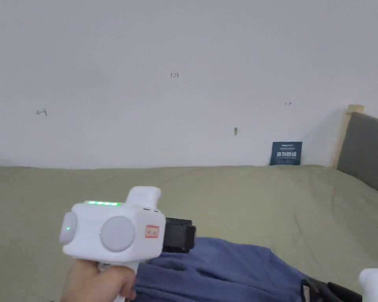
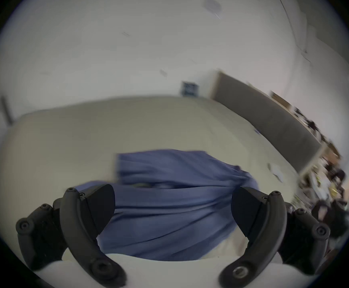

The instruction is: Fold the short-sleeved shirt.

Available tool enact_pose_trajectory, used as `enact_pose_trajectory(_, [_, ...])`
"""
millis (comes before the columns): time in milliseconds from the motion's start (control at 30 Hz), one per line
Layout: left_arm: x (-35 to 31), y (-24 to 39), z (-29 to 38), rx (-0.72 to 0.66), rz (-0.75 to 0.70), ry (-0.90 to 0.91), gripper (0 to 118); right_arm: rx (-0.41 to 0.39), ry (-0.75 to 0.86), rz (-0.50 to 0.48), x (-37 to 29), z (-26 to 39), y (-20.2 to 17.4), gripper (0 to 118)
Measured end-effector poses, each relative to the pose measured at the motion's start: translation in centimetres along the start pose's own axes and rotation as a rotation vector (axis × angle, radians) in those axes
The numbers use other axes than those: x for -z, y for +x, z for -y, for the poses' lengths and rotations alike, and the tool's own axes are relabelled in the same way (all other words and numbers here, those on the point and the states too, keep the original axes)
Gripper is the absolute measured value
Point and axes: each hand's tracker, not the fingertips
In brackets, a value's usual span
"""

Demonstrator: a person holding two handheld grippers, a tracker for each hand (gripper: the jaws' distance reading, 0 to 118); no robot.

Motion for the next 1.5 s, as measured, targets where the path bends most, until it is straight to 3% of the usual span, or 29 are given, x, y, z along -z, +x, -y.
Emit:
enact_pose_trajectory(133, [-9.8,-4.8,5.6,-0.015,-0.315,0.14,113,-0.06,-0.011,-0.013,2.6,-0.3,-2.1,4])
enact_pose_trajectory(267, [-15.0,-5.8,10.5,0.002,-0.419,0.133,101,-0.051,-0.016,-0.045,2.9,-0.3,-3.5,4])
enact_pose_trajectory(300, [-16.1,-5.4,11.5,-0.018,-0.426,0.154,80,-0.053,-0.012,-0.044,2.8,-0.2,-3.9,4])
enact_pose_trajectory(367, [-17.1,-5.1,13.4,-0.045,-0.476,0.182,0,-0.06,-0.013,-0.032,2.4,0.1,-4.3,4])
enact_pose_trajectory(533, [-17.7,-4.5,17.3,-0.098,-0.448,0.133,0,-0.04,-0.035,-0.032,0.7,2.0,-4.0,4])
enact_pose_trajectory(767, [-13.1,-5.6,16.3,-0.149,-0.338,0.023,0,-0.017,-0.054,-0.012,0.8,1.9,-2.5,4])
enact_pose_trajectory(967, [-2.7,-10.2,9.4,-0.065,-0.237,-0.119,0,-0.003,-0.061,-0.009,2.3,1.6,-0.7,4])
enact_pose_trajectory(1100, [7.0,-14.4,3.1,-0.042,-0.185,-0.316,3,0.041,-0.097,0.014,4.3,1.7,0.9,4])
enact_pose_trajectory(1167, [12.1,-16.5,1.1,-0.021,-0.152,-0.398,16,0.056,-0.113,0.038,5.4,1.8,1.5,4])
enact_pose_trajectory(1200, [14.7,-17.5,0.3,-0.042,-0.176,-0.44,28,0.065,-0.123,0.038,5.9,1.9,2.0,4])
enact_pose_trajectory(1267, [18.6,-18.9,-0.5,-0.085,-0.216,-0.545,34,0.076,-0.141,0.039,6.7,2.0,2.7,4])
enact_pose_trajectory(1333, [21.6,-19.7,-0.5,-0.08,-0.234,-0.593,81,0.081,-0.157,0.055,7.3,2.1,3.4,4])
enact_pose_trajectory(1367, [20.9,-18.8,-0.1,-0.083,-0.228,-0.6,99,0.082,-0.161,0.061,7.4,2.1,3.8,4])
enact_pose_trajectory(1400, [20.9,-18.3,0.2,-0.081,-0.241,-0.616,105,0.086,-0.166,0.068,7.5,2.0,4.2,4])
enact_pose_trajectory(1500, [22.5,-17.9,1.5,-0.101,-0.239,-0.644,105,0.099,-0.169,0.081,7.7,2.0,5.3,4])
